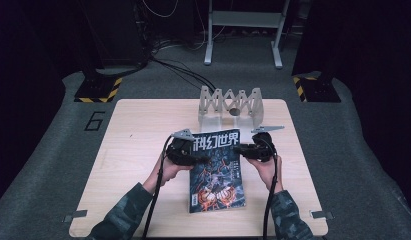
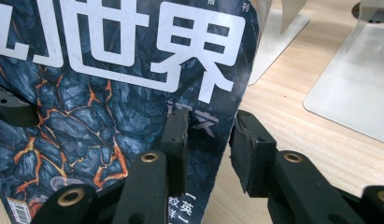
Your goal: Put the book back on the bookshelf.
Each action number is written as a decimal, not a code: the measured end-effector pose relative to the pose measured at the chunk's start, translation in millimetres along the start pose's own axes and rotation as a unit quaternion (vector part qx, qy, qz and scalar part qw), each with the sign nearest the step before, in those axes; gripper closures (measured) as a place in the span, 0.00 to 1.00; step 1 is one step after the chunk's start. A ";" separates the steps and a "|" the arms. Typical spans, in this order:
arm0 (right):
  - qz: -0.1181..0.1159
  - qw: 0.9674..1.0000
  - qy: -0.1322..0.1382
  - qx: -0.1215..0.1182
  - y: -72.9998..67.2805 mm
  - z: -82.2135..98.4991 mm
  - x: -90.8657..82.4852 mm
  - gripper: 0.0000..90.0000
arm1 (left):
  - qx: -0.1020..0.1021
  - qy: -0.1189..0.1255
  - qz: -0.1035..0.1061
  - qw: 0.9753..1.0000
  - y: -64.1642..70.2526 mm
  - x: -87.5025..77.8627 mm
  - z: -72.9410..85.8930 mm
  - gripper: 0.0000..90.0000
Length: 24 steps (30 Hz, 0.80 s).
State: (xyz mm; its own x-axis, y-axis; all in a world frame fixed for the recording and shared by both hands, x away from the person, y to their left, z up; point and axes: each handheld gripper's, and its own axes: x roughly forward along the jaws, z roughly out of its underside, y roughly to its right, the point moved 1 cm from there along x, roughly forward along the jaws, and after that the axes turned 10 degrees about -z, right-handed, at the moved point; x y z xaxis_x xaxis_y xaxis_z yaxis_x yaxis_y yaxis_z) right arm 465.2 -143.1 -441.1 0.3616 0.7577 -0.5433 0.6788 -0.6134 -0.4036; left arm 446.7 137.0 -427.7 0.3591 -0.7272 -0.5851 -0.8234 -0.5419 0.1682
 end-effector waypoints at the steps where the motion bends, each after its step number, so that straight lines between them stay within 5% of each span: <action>1: 0.003 1.000 0.002 -0.007 0.4 -0.7 -0.8 0.75 | -0.001 0.000 -0.001 1.000 1.0 -0.4 -0.4 0.87; 24: 0.016 0.998 0.038 -0.037 -9.8 -15.3 -16.3 0.75 | 0.069 0.040 -0.019 0.997 10.0 -8.7 -9.8 0.87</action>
State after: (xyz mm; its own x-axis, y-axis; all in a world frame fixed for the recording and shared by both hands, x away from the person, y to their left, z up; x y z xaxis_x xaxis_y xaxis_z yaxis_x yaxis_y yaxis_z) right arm 462.5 -146.0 -417.0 0.4286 0.7546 -0.4968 0.7109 -0.6211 -0.3300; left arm 439.6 133.8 -413.1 0.4202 -0.7423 -0.5220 -0.8595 -0.5101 0.0335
